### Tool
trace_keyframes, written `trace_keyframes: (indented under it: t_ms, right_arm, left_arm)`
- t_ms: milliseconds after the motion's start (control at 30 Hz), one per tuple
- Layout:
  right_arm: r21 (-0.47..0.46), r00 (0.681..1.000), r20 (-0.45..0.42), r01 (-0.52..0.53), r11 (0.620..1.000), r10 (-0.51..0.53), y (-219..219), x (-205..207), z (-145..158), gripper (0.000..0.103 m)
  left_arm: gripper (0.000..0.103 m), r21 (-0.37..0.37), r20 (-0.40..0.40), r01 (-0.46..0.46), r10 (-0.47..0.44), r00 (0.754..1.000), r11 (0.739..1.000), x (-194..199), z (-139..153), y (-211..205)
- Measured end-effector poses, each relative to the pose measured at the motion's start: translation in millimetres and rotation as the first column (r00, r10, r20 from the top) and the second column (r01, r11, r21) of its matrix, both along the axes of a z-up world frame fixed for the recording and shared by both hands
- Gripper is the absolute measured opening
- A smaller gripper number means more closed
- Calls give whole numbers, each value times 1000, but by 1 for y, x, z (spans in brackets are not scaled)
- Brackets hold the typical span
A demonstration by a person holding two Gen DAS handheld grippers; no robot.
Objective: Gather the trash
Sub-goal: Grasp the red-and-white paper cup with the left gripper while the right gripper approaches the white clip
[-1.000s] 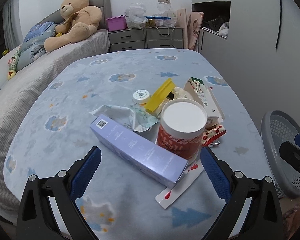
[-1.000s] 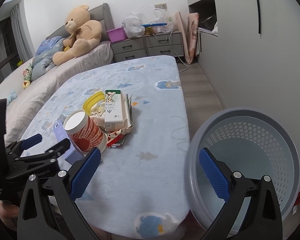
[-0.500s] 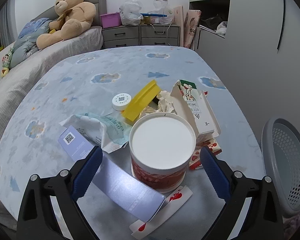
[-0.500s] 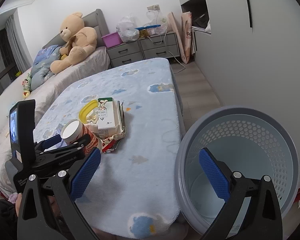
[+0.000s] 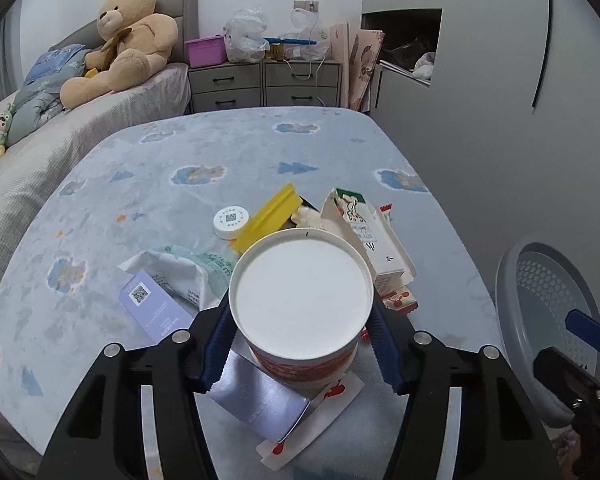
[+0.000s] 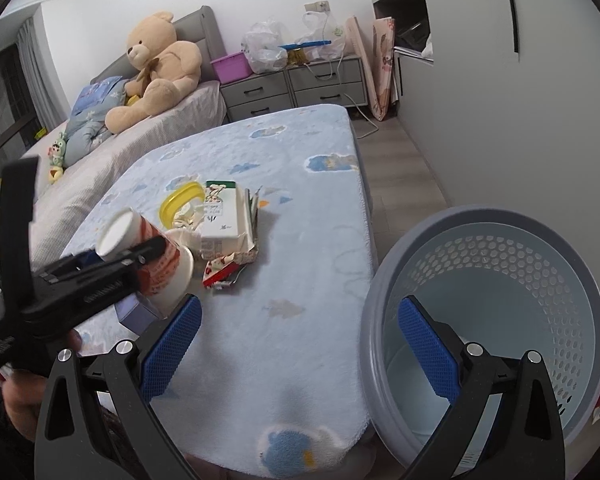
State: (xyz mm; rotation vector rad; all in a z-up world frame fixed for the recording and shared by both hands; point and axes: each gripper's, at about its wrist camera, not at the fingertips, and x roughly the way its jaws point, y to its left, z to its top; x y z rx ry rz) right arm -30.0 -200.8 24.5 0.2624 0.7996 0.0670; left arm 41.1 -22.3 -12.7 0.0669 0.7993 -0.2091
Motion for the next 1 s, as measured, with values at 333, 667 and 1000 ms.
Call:
trace_keyframes:
  t_ms: [333,667,1000]
  right_arm:
    - [-7,987,-1,-159,987,159,42,1,-9,97]
    - [-24,938,-32,-345,938,345,97,10,-17,97]
    - [-88,869,-140,-488,869,474,135,35,-38,97]
  left_arm:
    - [58,-27,89,-41,44,995,999,-25,36,41]
    - [58,-42,102,-142,146,984,989,-33,45,102]
    - [58,-43,77,-186,189,979,982,-30,38,126]
